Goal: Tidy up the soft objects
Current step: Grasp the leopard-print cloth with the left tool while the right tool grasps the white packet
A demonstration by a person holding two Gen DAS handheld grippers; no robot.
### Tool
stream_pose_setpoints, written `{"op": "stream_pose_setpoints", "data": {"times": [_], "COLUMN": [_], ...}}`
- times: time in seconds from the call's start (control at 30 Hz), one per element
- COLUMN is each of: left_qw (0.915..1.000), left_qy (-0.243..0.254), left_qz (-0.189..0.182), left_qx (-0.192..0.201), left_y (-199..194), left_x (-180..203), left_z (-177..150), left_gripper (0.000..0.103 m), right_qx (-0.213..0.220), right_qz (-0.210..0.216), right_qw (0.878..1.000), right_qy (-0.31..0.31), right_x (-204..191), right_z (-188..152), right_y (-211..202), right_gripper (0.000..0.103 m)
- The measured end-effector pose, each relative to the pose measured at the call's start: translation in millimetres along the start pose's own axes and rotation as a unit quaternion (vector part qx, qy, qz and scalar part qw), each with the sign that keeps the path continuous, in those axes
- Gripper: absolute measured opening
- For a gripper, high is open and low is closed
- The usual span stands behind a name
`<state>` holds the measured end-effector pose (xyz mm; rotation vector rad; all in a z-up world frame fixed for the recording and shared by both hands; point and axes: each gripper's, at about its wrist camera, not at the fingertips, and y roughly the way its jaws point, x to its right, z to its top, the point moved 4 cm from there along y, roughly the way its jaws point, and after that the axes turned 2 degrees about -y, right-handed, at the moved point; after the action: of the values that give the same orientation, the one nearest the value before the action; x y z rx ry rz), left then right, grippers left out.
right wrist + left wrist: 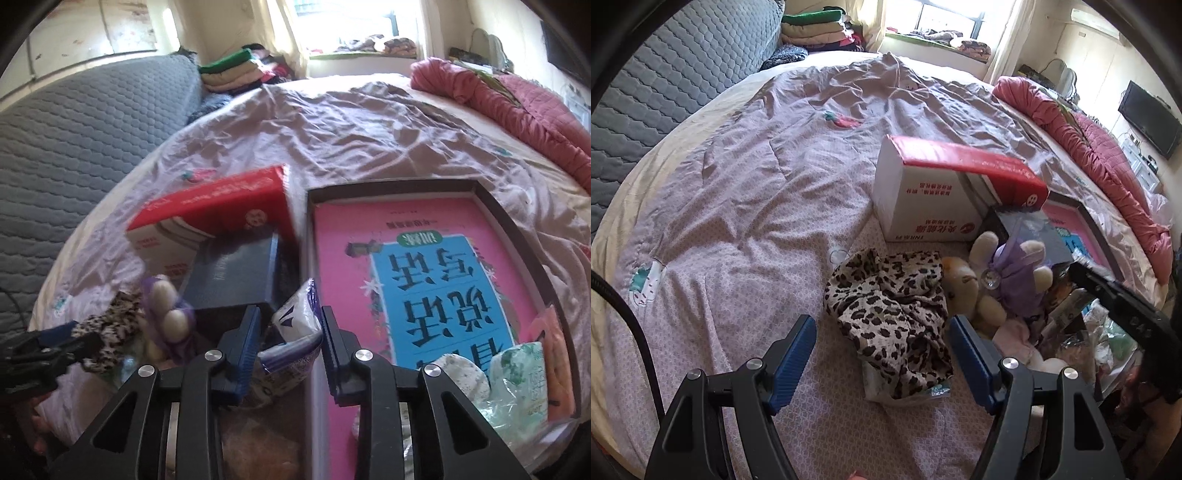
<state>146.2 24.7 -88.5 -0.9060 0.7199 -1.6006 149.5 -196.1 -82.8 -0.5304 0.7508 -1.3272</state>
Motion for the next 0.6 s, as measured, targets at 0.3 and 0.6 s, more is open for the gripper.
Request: {"op": "stream_pose_setpoints", "data": {"times": [0.3, 0.6], "left_qw": [1.0, 1.0], "left_qy": [0.0, 0.003], "left_qz": [0.0, -0.002], "left_qx": [-0.004, 0.007], "left_y": [2.9, 5.3], "left_x": [1.3, 0.6], "left_z": [-1.1, 4.0], "left_gripper": [0.074, 0.074], "right_qx": [-0.02, -0.008], "right_qz": [0.031, 0.072], "right_qw": [0.999, 0.997], "right_qy": [-0.005, 0.034], "right_x": [-12.0, -1.1], "right_z": [-3.9, -5.9], "right_y": [9.3, 6.1], "right_gripper": [0.033, 0.025]}}
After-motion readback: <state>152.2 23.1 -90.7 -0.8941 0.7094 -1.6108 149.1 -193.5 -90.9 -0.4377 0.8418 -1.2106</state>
